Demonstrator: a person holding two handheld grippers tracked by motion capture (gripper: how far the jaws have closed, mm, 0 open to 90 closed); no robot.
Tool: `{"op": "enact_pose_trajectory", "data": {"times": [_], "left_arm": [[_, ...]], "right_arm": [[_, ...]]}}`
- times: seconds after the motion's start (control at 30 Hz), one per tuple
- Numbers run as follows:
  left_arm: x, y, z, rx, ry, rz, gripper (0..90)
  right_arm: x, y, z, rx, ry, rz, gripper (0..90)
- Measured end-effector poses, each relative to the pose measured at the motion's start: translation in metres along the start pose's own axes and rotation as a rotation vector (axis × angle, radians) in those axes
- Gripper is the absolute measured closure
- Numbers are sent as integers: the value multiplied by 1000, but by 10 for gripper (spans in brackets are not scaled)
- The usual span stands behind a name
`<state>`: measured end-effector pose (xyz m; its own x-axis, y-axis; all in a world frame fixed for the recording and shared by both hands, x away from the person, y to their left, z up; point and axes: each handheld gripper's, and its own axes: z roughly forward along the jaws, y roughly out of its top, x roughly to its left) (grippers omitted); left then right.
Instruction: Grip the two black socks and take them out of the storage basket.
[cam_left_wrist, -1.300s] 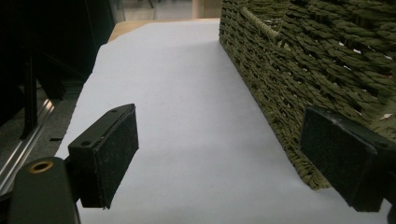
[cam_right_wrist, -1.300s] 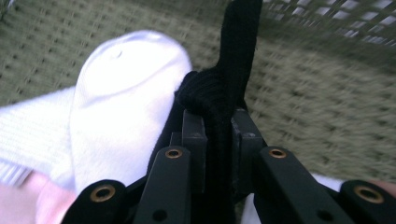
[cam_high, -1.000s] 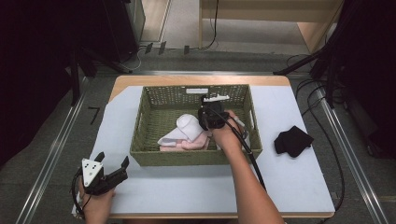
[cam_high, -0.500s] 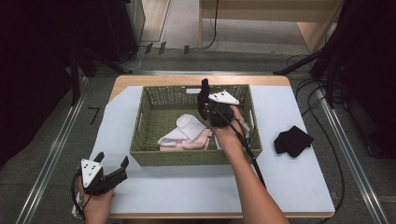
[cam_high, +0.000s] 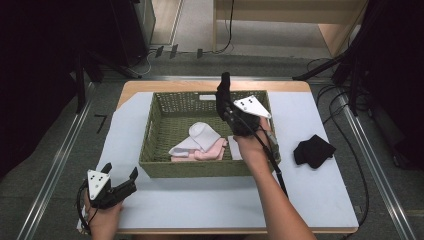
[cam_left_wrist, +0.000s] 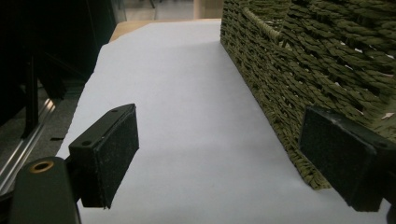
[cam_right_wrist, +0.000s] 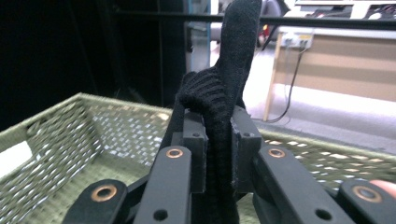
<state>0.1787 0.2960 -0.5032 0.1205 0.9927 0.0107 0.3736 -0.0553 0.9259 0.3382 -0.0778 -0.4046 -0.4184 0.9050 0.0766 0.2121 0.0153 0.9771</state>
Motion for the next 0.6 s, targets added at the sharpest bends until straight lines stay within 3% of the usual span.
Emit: {"op": "enact_pose_trajectory", "data": {"times": [0.27,0.47,0.5,0.6], "left_arm": [[0,0,0,0,0,-4,134],[0,0,0,3,-1,-1,134],[0,0,0,3,-1,-1,134],[0,0,0,3,0,-1,134]], "right_arm": [[-30,9,-19,-54,-31,37,802],[-58,12,-35,-76,-79,59,802],[-68,12,-41,-84,-100,67,801],[-79,10,-46,-85,-120,70,801]]}}
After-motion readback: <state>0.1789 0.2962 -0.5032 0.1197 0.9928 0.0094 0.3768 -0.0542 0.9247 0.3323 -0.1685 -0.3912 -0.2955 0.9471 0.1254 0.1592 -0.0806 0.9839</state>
